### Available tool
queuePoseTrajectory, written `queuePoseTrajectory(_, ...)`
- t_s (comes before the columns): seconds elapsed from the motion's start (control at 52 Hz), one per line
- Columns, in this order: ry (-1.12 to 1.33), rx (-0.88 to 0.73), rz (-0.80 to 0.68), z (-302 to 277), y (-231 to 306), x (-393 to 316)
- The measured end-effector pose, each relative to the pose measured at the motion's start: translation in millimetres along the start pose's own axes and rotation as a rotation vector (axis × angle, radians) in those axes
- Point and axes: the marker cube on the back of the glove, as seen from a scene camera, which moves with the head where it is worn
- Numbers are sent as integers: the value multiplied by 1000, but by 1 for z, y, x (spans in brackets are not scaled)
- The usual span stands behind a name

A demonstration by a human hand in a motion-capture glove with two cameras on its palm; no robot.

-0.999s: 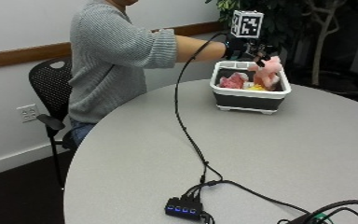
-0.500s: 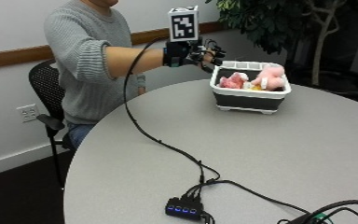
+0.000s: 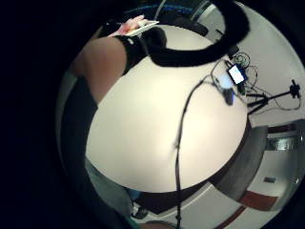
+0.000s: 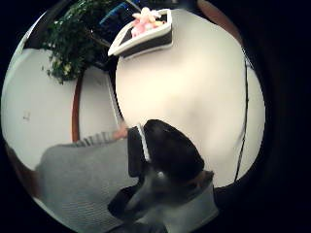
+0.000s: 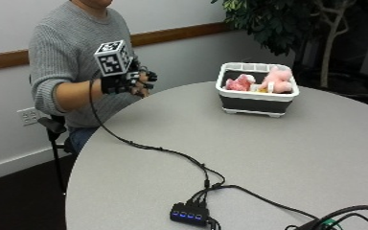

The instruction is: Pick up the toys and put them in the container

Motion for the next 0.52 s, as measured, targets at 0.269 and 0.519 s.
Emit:
queuePoseTrajectory(0.269, -57, -12, 235, 57, 85, -1)
queuePoseTrajectory(0.519, -6, 4, 253, 57, 82, 6)
